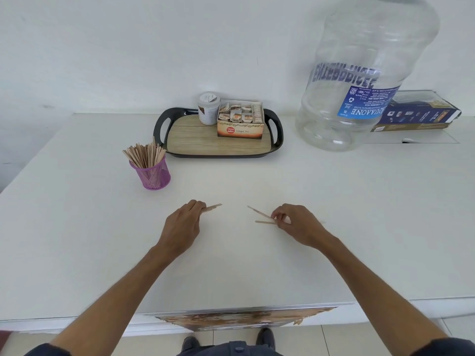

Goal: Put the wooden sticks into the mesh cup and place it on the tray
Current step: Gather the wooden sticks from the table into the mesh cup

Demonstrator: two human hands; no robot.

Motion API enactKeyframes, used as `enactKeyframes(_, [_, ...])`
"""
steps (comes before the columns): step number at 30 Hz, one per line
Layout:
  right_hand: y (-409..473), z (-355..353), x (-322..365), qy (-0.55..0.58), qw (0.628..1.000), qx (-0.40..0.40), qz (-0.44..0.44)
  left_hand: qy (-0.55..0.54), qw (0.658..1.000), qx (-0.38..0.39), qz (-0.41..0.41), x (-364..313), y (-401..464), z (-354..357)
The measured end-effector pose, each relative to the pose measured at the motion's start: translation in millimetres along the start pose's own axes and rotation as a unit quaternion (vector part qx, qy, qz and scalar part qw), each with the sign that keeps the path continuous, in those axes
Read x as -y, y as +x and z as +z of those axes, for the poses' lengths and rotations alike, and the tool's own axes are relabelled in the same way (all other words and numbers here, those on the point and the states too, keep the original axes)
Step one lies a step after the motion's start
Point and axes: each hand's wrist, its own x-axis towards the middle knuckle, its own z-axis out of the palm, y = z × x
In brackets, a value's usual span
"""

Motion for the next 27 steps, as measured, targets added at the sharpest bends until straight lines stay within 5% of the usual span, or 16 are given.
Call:
enactKeyframes(7, [17,-16,12,0.221,0.969,-0.102,0.039,-0.027,0.999,-0.023,0.013,-6,3,-3])
enactKeyframes(15, [-16,-48,-32,-0.059,0.996,0.001,0.066,-0.026,1.0,-0.018,-0.005,3,-4,-1])
enactKeyframes(27, [-28,-27,-39,-0.16,0.987,-0.024,0.017,-0.023,1.0,-0.01,-0.002,5,1,2])
